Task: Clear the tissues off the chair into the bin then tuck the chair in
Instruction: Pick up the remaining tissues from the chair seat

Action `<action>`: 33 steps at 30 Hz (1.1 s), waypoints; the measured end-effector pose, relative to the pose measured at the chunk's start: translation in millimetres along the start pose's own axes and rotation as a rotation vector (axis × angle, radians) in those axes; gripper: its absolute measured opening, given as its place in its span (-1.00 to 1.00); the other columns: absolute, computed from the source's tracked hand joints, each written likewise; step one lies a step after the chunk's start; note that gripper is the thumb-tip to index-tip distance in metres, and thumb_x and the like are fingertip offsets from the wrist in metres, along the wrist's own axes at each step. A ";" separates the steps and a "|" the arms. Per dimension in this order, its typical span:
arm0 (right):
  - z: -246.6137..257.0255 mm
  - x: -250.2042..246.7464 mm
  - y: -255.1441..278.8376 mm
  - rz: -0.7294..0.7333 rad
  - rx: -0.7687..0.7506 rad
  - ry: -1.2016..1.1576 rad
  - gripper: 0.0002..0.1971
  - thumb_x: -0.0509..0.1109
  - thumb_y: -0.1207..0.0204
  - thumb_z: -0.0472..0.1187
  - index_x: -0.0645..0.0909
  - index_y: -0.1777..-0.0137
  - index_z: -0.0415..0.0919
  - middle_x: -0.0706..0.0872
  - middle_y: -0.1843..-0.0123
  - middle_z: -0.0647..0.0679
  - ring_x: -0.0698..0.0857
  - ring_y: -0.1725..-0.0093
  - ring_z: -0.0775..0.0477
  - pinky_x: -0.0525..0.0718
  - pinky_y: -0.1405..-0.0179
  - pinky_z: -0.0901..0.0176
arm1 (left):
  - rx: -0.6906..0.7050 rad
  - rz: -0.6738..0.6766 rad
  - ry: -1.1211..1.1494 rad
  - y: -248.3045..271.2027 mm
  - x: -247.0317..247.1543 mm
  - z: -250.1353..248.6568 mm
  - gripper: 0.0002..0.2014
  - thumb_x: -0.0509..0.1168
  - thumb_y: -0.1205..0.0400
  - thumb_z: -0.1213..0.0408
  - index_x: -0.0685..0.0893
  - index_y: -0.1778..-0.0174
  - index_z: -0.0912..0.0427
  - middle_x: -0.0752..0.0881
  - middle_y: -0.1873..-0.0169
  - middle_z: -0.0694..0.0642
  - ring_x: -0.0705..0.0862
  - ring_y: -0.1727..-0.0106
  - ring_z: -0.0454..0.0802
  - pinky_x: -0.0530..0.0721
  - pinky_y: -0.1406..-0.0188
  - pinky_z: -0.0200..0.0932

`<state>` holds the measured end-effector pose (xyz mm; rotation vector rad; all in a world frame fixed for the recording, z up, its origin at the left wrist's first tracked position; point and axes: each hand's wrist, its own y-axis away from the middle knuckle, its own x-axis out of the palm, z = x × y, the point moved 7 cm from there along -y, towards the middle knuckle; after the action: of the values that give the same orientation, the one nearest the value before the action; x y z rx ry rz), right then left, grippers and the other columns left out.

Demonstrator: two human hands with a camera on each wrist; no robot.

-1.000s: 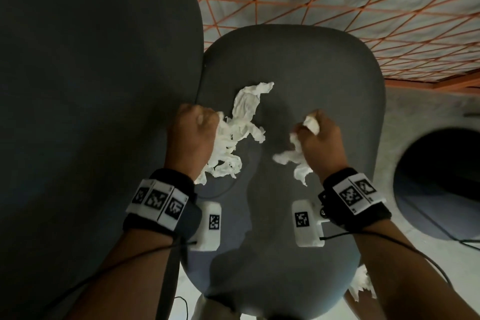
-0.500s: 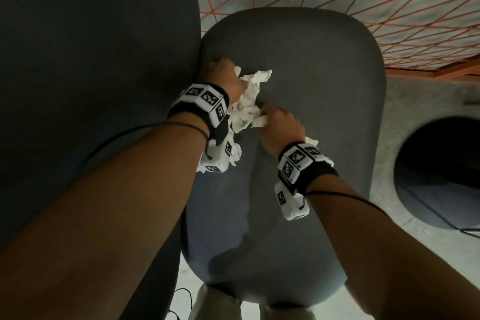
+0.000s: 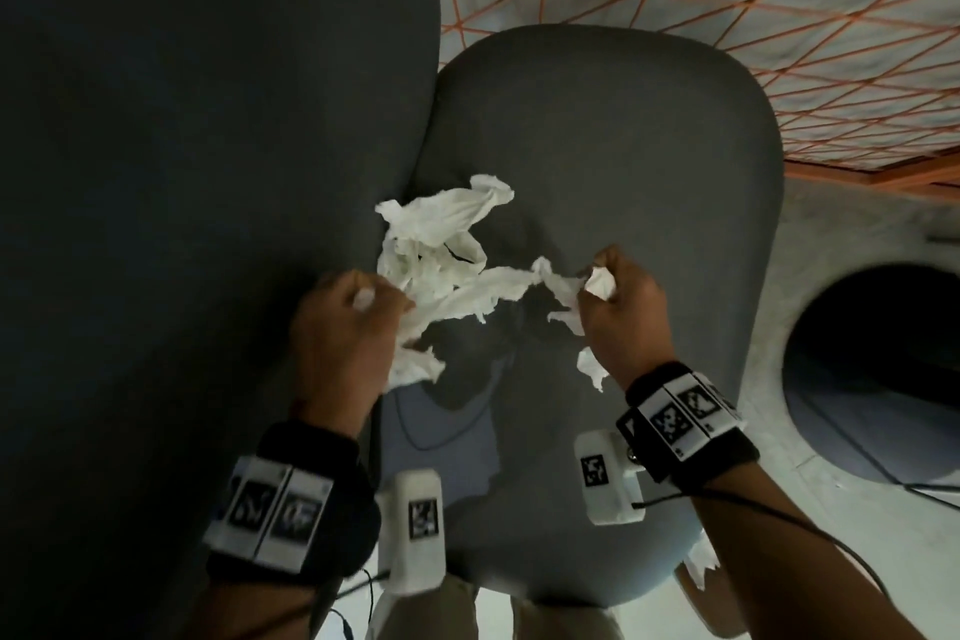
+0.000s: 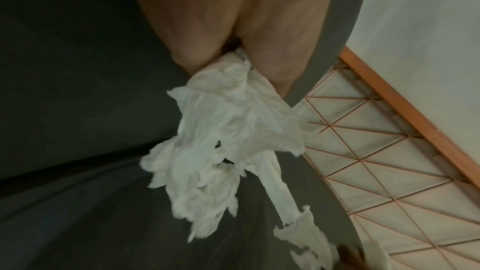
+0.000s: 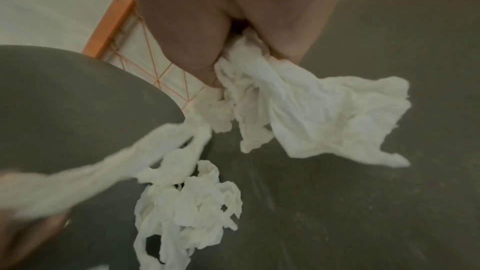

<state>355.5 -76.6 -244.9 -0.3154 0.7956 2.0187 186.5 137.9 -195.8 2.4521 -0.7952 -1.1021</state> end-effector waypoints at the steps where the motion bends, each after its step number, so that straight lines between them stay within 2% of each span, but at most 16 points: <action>1: -1.8 2.9 0.2 0.004 0.018 -0.024 -0.81 0.22 -0.48 -0.48 0.48 0.23 -0.18 0.53 0.44 0.08 0.52 0.43 0.09 0.46 0.45 0.40 | -0.055 0.024 0.028 10.8 -1.4 10.5 -0.94 0.38 -0.49 0.20 0.72 0.26 -0.08 0.79 0.25 -0.04 0.78 0.24 -0.08 0.76 0.36 -0.05; 3: -6.1 9.6 0.0 0.013 0.098 -0.112 -0.73 0.19 -0.51 -0.47 0.43 0.23 -0.05 0.51 0.41 0.12 0.50 0.41 0.11 0.50 0.37 0.31 | -0.110 0.057 0.012 30.7 -2.1 27.1 -0.81 0.34 -0.59 0.37 0.71 0.11 -0.08 0.79 0.22 0.03 0.79 0.22 -0.07 0.74 0.47 -0.24; 4: -7.2 12.6 -0.6 0.017 0.141 -0.159 -0.73 0.18 -0.53 -0.44 0.43 0.23 -0.02 0.52 0.39 0.12 0.51 0.40 0.11 0.51 0.34 0.24 | -0.087 0.074 -0.052 38.0 -2.0 30.7 -0.79 0.31 -0.61 0.39 0.70 0.10 -0.07 0.78 0.22 0.03 0.78 0.23 -0.08 0.73 0.44 -0.23; 6: -5.3 19.0 -3.7 0.058 0.188 -0.162 -0.82 0.18 -0.58 -0.35 0.45 0.17 -0.05 0.55 0.34 0.11 0.54 0.36 0.11 0.50 0.31 0.21 | -0.024 0.086 -0.168 43.3 1.6 26.5 -0.83 0.29 -0.62 0.34 0.64 0.16 -0.07 0.76 0.21 -0.02 0.73 0.25 -0.10 0.68 0.37 -0.20; 7: -4.4 23.3 -5.1 0.096 0.197 -0.124 -0.88 0.20 -0.59 -0.31 0.48 0.12 -0.09 0.59 0.30 0.08 0.57 0.32 0.10 0.49 0.32 0.22 | -0.003 0.087 -0.172 39.9 6.1 22.9 -0.88 0.30 -0.62 0.29 0.59 0.17 -0.04 0.74 0.23 -0.03 0.69 0.30 -0.10 0.61 0.41 -0.24; 10: -1.1 42.1 -6.9 0.206 0.207 -0.034 -0.96 0.32 -0.56 -0.19 0.51 0.05 -0.11 0.70 0.23 0.00 0.68 0.27 -0.01 0.54 0.38 0.24 | 0.067 0.110 -0.065 12.9 27.0 -4.2 -0.89 0.31 -0.64 0.18 0.48 0.03 0.02 0.72 0.27 -0.01 0.69 0.37 -0.09 0.62 0.51 -0.18; 12: 4.7 51.9 -8.7 0.227 0.146 0.090 -0.84 0.39 -0.57 -0.08 0.53 0.04 -0.14 0.67 0.31 0.04 0.65 0.27 -0.05 0.51 0.28 0.23 | 0.189 0.102 -0.132 -14.0 41.3 -30.1 -0.81 0.31 -0.64 0.08 0.48 -0.08 0.01 0.71 0.19 -0.01 0.75 0.17 0.03 0.72 0.23 -0.02; 14: 14.2 57.6 -13.5 0.209 0.078 0.195 -0.80 0.37 -0.60 -0.04 0.57 -0.02 -0.18 0.71 0.24 -0.02 0.63 0.24 -0.09 0.50 0.17 0.20 | 0.253 0.114 -0.314 -40.6 58.0 -47.0 -0.75 0.33 -0.64 0.08 0.52 -0.16 0.06 0.71 0.02 0.09 0.71 -0.06 0.16 0.70 -0.06 0.07; 16: 24.6 64.0 -24.6 0.193 -0.010 0.222 -0.85 0.32 -0.59 -0.17 0.57 -0.13 -0.11 0.80 0.04 -0.09 0.74 0.11 -0.21 0.67 0.06 0.04 | 0.228 0.197 -0.514 -62.5 77.3 -50.8 -0.68 0.35 -0.62 0.13 0.54 -0.26 0.12 0.70 -0.17 0.19 0.67 -0.23 0.21 0.65 -0.23 0.11; 18: 36.8 73.2 -37.3 0.239 -0.068 0.246 -0.61 0.26 -0.50 -0.27 0.48 -0.31 0.07 0.80 -0.09 -0.08 0.78 0.00 -0.30 0.75 -0.04 -0.18 | 0.206 0.314 -0.660 -72.0 93.0 -46.7 -0.58 0.40 -0.57 0.10 0.57 -0.34 0.09 0.68 -0.25 0.15 0.65 -0.30 0.19 0.64 -0.29 0.09; 21: 50.9 90.0 -63.7 0.340 -0.141 0.465 -0.35 0.28 -0.47 -0.23 0.27 -0.51 0.28 0.70 -0.29 -0.13 0.71 -0.20 -0.31 0.69 -0.19 -0.21 | 0.207 0.440 -0.791 -67.0 107.4 -36.1 -0.53 0.46 -0.49 -0.06 0.65 -0.28 0.01 0.70 -0.21 0.06 0.66 -0.30 0.15 0.62 -0.28 0.04; 23: 55.1 96.1 -80.3 0.355 -0.181 0.604 -0.35 0.32 -0.49 -0.16 0.24 -0.54 0.30 0.64 -0.38 -0.14 0.66 -0.28 -0.32 0.66 -0.22 -0.18 | 0.211 0.463 -0.909 -55.8 114.3 -27.1 -0.53 0.48 -0.49 -0.06 0.64 -0.24 0.08 0.70 -0.18 0.08 0.65 -0.28 0.16 0.58 -0.15 0.02; 25: 55.5 97.1 -90.6 0.338 -0.166 0.657 -0.46 0.29 -0.52 -0.12 0.34 -0.48 0.28 0.67 -0.32 -0.16 0.69 -0.22 -0.35 0.69 -0.10 -0.11 | 0.242 0.395 -0.967 -47.9 115.9 -21.8 -0.64 0.44 -0.56 0.01 0.65 -0.18 0.12 0.71 -0.16 0.10 0.66 -0.25 0.17 0.54 0.00 0.00; 29: 48.6 90.0 -94.9 0.329 -0.112 0.629 -0.69 0.21 -0.55 -0.15 0.57 -0.28 -0.01 0.73 -0.19 -0.24 0.72 -0.15 -0.38 0.69 -0.07 -0.08 | 0.258 0.327 -0.819 -46.9 109.6 -10.5 -0.83 0.31 -0.64 0.15 0.73 -0.06 0.08 0.75 -0.04 0.12 0.71 -0.15 0.17 0.64 0.01 0.01; 31: 45.1 80.0 -89.1 0.325 -0.075 0.516 -0.71 0.21 -0.59 -0.11 0.60 -0.23 -0.15 0.75 -0.14 -0.27 0.73 -0.13 -0.36 0.68 -0.08 -0.05 | 0.215 0.326 -0.611 -46.6 96.8 -7.6 -0.86 0.28 -0.59 0.11 0.73 0.07 0.01 0.77 0.10 0.03 0.74 0.00 0.10 0.71 0.04 0.00; 33: 40.2 63.2 -78.8 0.289 -0.015 0.373 -0.68 0.23 -0.62 -0.06 0.60 -0.28 -0.18 0.75 -0.18 -0.27 0.69 -0.20 -0.33 0.60 -0.10 0.05 | 0.175 0.286 -0.382 -41.6 77.1 -10.6 -0.91 0.30 -0.53 0.05 0.68 0.14 -0.09 0.74 0.24 -0.11 0.71 0.12 -0.01 0.67 0.11 -0.11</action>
<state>389.7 20.9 -278.8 -0.6291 1.1084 2.2688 251.1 124.3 -254.3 2.1893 -1.3614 -1.4572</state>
